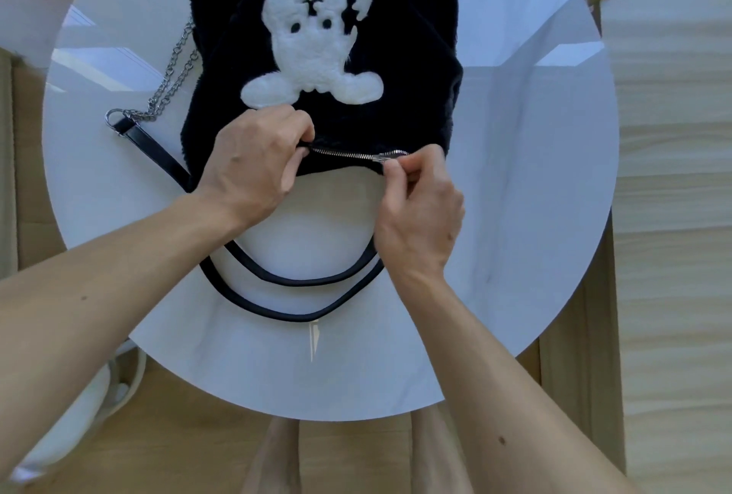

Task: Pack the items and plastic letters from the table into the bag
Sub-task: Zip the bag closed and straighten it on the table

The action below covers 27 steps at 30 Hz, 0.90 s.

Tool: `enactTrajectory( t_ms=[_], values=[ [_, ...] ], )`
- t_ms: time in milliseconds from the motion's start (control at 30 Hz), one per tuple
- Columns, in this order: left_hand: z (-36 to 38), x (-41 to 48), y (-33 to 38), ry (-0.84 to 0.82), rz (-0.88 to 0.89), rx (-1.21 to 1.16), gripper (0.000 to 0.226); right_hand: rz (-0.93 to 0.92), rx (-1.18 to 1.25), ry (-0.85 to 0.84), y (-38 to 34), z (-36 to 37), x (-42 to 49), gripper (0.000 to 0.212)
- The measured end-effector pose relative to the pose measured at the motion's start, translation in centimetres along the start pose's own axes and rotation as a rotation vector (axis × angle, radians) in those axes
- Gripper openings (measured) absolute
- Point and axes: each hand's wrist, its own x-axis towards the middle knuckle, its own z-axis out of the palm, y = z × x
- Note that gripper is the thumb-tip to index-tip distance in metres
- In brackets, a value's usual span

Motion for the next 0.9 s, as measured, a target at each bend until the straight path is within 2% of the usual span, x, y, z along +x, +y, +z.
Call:
enactTrajectory(
  t_ms=[67, 200, 267, 333, 400, 433, 500, 567, 667, 700, 767, 833, 900],
  values=[
    [-0.1, 0.3, -0.3, -0.017, 0.017, 0.017, 0.009, 0.019, 0.026, 0.014, 1.0, -0.9, 0.2, 0.015],
    [0.1, 0.7, -0.2, -0.029, 0.04, 0.084, 0.009, -0.086, 0.145, -0.244, 2.5, -1.9, -0.2, 0.008],
    [0.1, 0.9, -0.2, -0.035, 0.055, 0.136, 0.01, -0.033, 0.186, -0.193, 3.5, -2.3, 0.8, 0.006],
    [0.1, 1.1, -0.2, -0.041, 0.072, 0.166, 0.011, 0.092, 0.196, -0.119, 4.5, -2.8, 2.7, 0.023],
    [0.0, 1.1, -0.2, -0.049, 0.083, 0.18, 0.011, 0.145, 0.167, -0.242, 5.0, -3.1, 4.4, 0.046],
    [0.0, 1.1, -0.2, -0.052, 0.086, 0.183, 0.011, 0.134, 0.153, -0.335, 5.1, -3.1, 5.1, 0.051],
    [-0.1, 1.0, -0.2, -0.06, 0.082, 0.188, 0.012, 0.094, 0.143, -0.462, 4.7, -2.8, 5.8, 0.044],
    [-0.2, 1.0, -0.1, -0.073, 0.075, 0.182, 0.013, 0.082, 0.192, -0.497, 4.1, -2.6, 6.8, 0.034],
    [-0.5, 1.2, -0.1, -0.093, 0.077, 0.159, 0.013, 0.075, 0.331, -0.567, 3.5, -3.3, 8.5, 0.029],
    [-0.6, 1.3, -0.2, -0.099, 0.08, 0.154, 0.014, 0.037, 0.306, -0.588, 3.5, -3.6, 9.1, 0.026],
    [-0.8, 1.5, -0.3, -0.104, 0.087, 0.15, 0.013, -0.13, 0.056, -0.601, 3.6, -4.4, 10.0, 0.017],
    [-0.7, 1.7, 0.0, -0.112, 0.09, 0.141, 0.013, -0.274, -0.224, -0.571, 3.6, -4.8, 10.2, 0.029],
    [-0.6, 1.9, 0.6, -0.118, 0.065, 0.13, 0.013, -0.224, -0.247, -0.593, 3.7, -5.1, 10.3, 0.031]
  ],
)
